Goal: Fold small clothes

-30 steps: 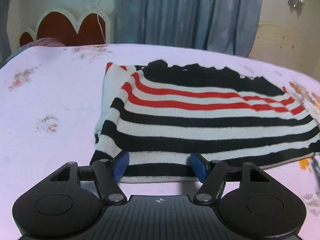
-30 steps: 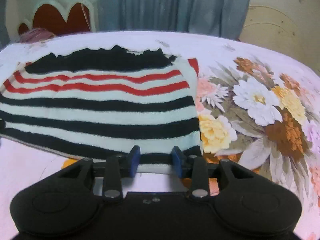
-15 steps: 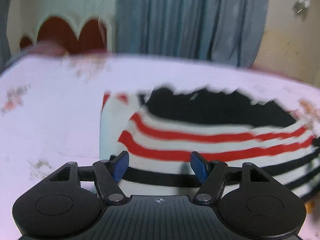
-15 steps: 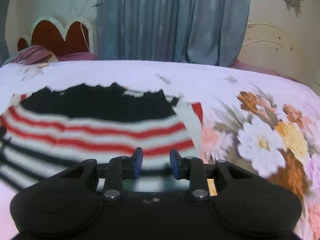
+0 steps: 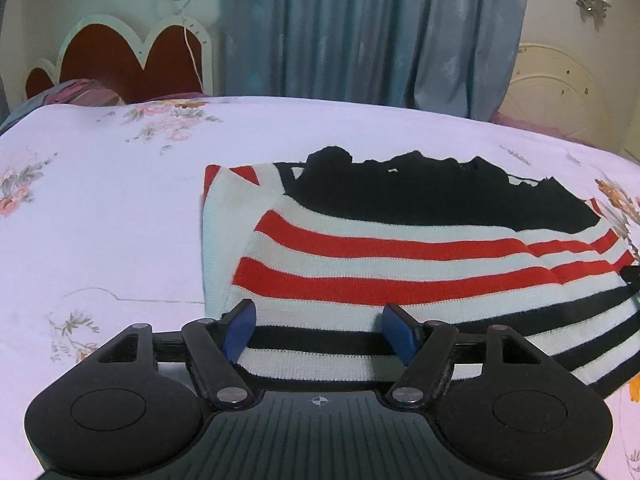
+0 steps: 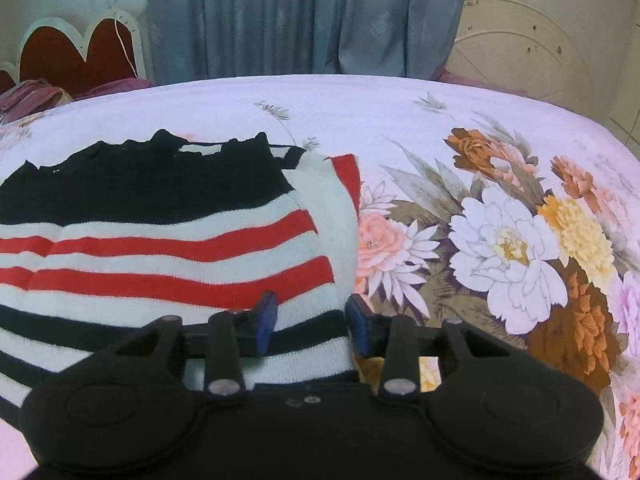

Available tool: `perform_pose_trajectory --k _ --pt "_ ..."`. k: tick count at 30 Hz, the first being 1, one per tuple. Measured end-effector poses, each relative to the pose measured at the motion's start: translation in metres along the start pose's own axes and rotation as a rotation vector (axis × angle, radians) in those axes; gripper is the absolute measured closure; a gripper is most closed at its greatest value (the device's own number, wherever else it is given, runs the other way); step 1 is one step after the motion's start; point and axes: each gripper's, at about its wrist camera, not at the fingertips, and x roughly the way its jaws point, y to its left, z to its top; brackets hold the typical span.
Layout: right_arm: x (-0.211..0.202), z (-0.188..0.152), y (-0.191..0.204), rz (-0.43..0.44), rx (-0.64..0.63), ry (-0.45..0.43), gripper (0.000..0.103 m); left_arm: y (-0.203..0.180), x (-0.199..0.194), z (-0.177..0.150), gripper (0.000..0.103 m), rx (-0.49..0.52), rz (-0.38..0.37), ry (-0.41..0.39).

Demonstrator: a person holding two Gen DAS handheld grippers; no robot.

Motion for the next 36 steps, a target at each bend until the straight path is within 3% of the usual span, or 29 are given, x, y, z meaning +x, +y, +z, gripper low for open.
perform_pose_trajectory --k 6,15,18,20,21,23,26,29,33,36 --pt "-0.001 0.001 0.004 -0.018 -0.015 0.009 0.066 0.001 -0.003 -0.001 0.033 0.004 -0.012 0.002" --pt "-0.005 0.006 0.002 -0.036 0.007 0.034 0.058 0.011 -0.006 0.000 0.032 0.002 -0.075 0.005" --pt "-0.025 0.006 0.002 -0.055 0.021 -0.034 0.058 0.022 -0.010 0.001 0.032 -0.068 -0.115 -0.001" --pt "-0.037 0.006 0.003 -0.031 0.009 -0.072 0.064 0.024 -0.013 0.003 0.032 -0.095 -0.118 -0.008" --pt "-0.041 0.006 0.005 -0.023 -0.006 -0.093 0.076 0.024 -0.012 0.002 0.032 -0.099 -0.118 -0.006" --pt "-0.039 0.006 0.008 0.006 -0.035 -0.096 0.086 0.020 -0.007 0.000 0.032 -0.075 -0.102 0.013" --pt "-0.010 0.001 0.008 -0.004 -0.050 0.033 0.090 0.013 -0.004 0.000 0.027 -0.043 -0.087 0.021" --pt "-0.011 0.003 0.015 -0.010 -0.096 0.026 0.085 0.012 -0.006 0.002 0.027 -0.037 -0.083 0.027" --pt "-0.026 0.004 0.009 0.047 -0.062 -0.047 0.085 0.014 -0.021 0.001 0.026 -0.067 -0.065 -0.003" --pt "-0.032 0.002 0.009 0.092 -0.057 -0.063 0.085 0.012 -0.029 -0.004 0.011 -0.051 0.021 -0.009"
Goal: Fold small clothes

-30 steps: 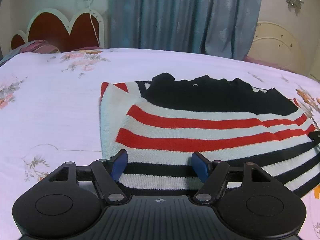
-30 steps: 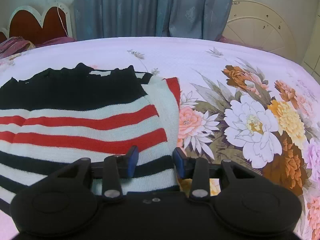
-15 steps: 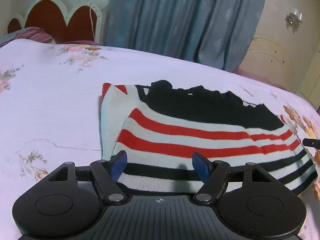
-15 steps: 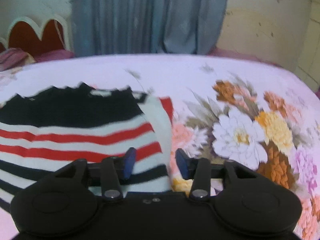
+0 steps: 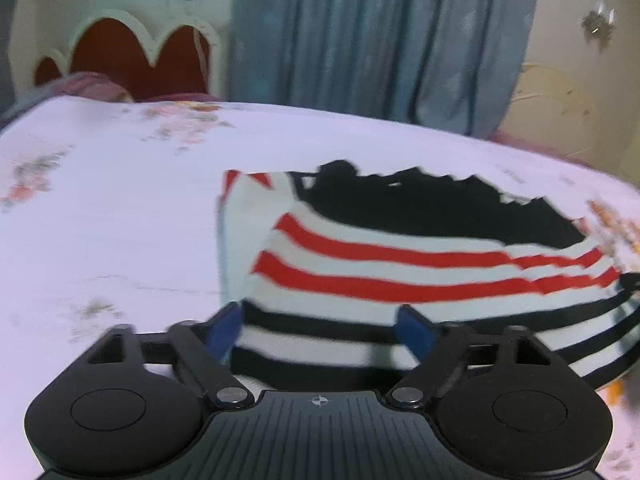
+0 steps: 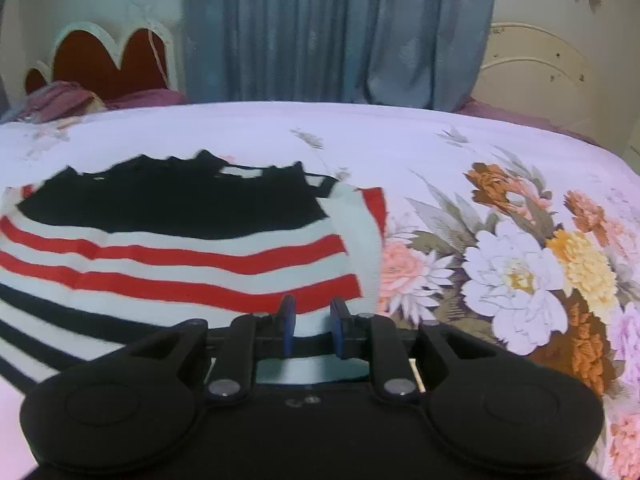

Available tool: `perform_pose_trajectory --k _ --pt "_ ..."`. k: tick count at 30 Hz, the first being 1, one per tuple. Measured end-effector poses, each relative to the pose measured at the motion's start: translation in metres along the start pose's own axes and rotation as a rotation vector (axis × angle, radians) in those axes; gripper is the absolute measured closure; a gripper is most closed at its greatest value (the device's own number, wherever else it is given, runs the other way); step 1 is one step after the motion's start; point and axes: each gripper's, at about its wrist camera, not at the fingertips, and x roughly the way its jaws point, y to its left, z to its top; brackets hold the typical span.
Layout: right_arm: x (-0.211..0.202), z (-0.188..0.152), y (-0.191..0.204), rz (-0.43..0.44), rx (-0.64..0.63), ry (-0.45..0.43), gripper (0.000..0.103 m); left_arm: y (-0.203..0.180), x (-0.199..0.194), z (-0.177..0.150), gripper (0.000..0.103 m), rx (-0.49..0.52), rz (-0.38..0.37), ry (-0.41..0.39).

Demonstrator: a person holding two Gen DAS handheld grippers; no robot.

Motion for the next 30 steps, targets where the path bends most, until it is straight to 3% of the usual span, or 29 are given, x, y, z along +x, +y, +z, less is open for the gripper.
perform_pose_trajectory --k 6,8,10,13,23,24,26,27,30 --pt "-0.003 -0.002 0.010 0.104 -0.002 -0.002 0.085 0.017 -0.022 -0.019 0.010 -0.102 0.080 0.029" --pt "-0.003 -0.002 0.015 0.137 -0.005 -0.003 0.084 0.029 -0.039 -0.031 0.011 -0.240 0.108 0.027" --pt "-0.003 -0.001 0.023 0.169 -0.018 -0.008 0.084 0.041 -0.054 -0.051 0.012 -0.445 0.054 0.008" --pt "0.000 0.002 0.035 0.214 -0.027 -0.010 0.084 0.046 -0.057 -0.077 0.014 -0.641 -0.048 -0.012" --pt "0.013 0.013 0.068 0.303 -0.049 0.012 0.090 0.042 -0.002 -0.068 0.014 -0.900 -0.093 -0.198" --pt "0.015 0.014 0.071 0.311 -0.055 0.016 0.093 0.043 0.005 -0.064 0.019 -0.903 -0.089 -0.209" --pt "0.018 0.018 0.081 0.326 -0.069 0.019 0.097 0.049 0.019 -0.057 0.061 -0.929 -0.084 -0.197" --pt "0.020 0.019 0.086 0.330 -0.077 0.020 0.097 0.056 0.029 -0.055 0.075 -0.962 -0.107 -0.163" --pt "0.021 0.026 0.100 0.350 -0.091 0.016 0.099 0.068 0.032 -0.054 0.079 -1.006 -0.187 -0.178"
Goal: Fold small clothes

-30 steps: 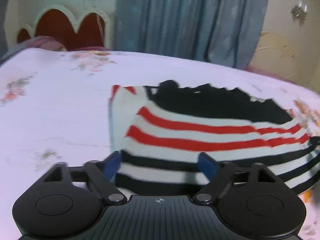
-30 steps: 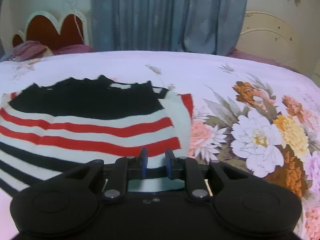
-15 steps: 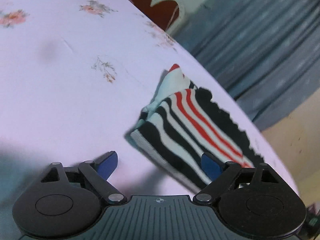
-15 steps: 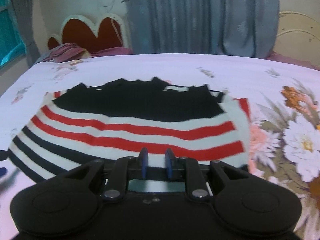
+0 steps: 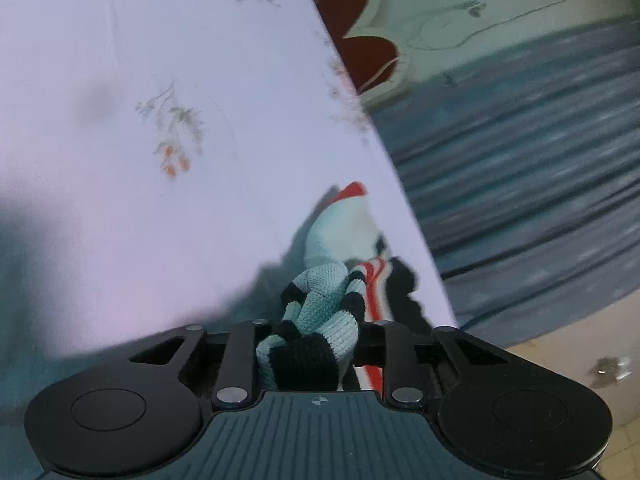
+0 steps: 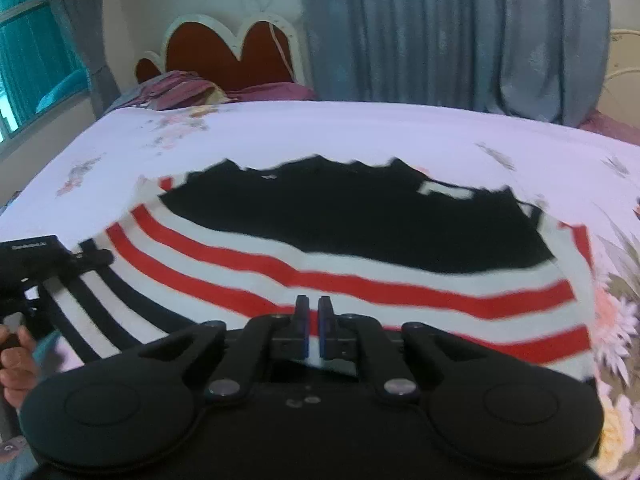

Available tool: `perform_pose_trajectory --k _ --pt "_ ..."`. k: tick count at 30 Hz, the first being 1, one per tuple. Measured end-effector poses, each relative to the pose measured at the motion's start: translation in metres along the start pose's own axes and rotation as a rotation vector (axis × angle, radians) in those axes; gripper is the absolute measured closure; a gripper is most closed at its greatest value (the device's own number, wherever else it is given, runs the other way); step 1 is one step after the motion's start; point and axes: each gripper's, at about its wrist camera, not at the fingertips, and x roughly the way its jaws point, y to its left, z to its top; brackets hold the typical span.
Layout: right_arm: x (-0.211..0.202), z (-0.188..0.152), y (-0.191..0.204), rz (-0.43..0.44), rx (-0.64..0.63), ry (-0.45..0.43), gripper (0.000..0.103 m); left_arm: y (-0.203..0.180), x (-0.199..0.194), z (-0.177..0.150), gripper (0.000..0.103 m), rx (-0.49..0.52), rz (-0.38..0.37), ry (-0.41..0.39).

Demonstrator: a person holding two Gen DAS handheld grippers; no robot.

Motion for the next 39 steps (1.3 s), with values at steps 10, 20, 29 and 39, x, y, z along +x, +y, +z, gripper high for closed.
perform_pose_trajectory --k 10,20,29,39 --pt "0.025 -0.015 0.011 -0.047 -0.041 0.041 0.103 0.004 0.000 0.001 0.079 0.018 -0.021 0.051" --pt "0.024 -0.009 0.002 -0.013 0.014 0.052 0.103 -0.065 -0.013 -0.003 0.079 0.119 -0.151 0.054" --pt "-0.056 -0.015 -0.091 -0.085 0.308 -0.153 0.099 -0.178 -0.012 -0.052 0.079 0.404 -0.225 0.176" --pt "-0.133 -0.047 -0.195 -0.223 0.469 -0.231 0.095 -0.252 0.034 -0.193 0.079 0.631 -0.201 0.448"
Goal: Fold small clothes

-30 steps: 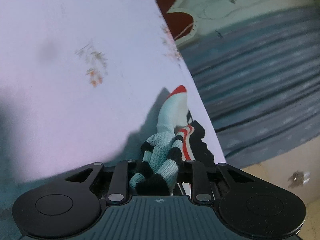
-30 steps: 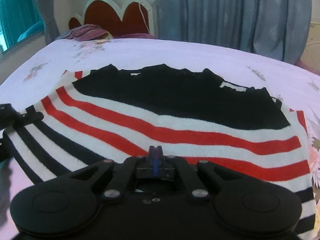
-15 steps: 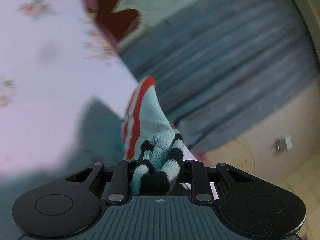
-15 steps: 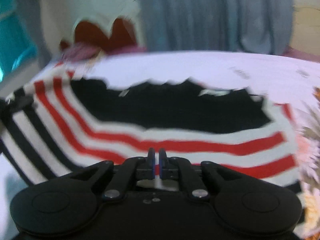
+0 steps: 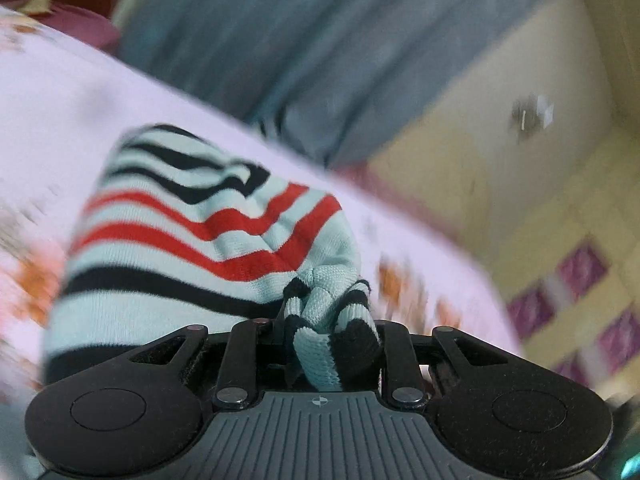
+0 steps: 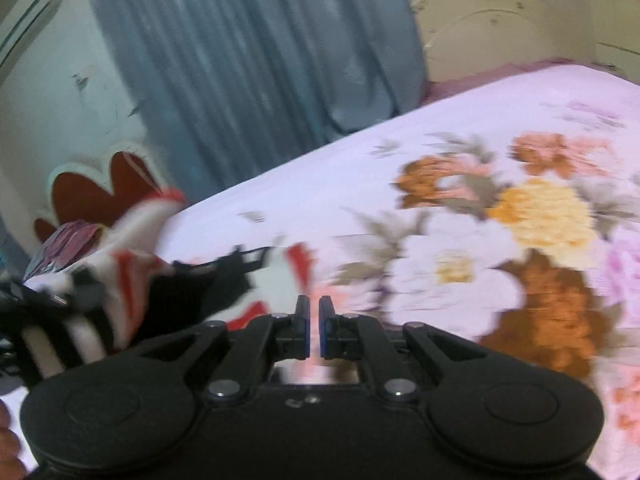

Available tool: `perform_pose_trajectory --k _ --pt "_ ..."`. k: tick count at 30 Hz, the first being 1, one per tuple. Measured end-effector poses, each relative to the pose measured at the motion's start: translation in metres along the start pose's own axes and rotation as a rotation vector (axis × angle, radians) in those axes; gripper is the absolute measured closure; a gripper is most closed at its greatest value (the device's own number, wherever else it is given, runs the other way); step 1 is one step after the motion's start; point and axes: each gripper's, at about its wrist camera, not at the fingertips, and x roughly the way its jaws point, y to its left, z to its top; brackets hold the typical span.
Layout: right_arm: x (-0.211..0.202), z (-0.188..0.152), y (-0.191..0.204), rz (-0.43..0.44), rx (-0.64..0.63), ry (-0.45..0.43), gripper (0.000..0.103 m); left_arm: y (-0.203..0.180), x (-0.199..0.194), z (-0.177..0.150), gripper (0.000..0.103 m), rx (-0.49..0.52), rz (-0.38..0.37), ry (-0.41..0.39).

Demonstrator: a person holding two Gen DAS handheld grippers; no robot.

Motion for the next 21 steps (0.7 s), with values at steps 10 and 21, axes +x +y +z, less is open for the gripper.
perform_pose_trajectory --k 10,21 --pt "-0.005 0.009 -0.035 0.090 0.076 0.041 0.068 -0.034 -0.051 -0.008 0.027 0.124 -0.046 0.009" --pt "0.011 0.004 0.038 0.253 -0.005 0.194 0.059 0.041 -0.064 0.012 0.061 0.309 0.270 0.073"
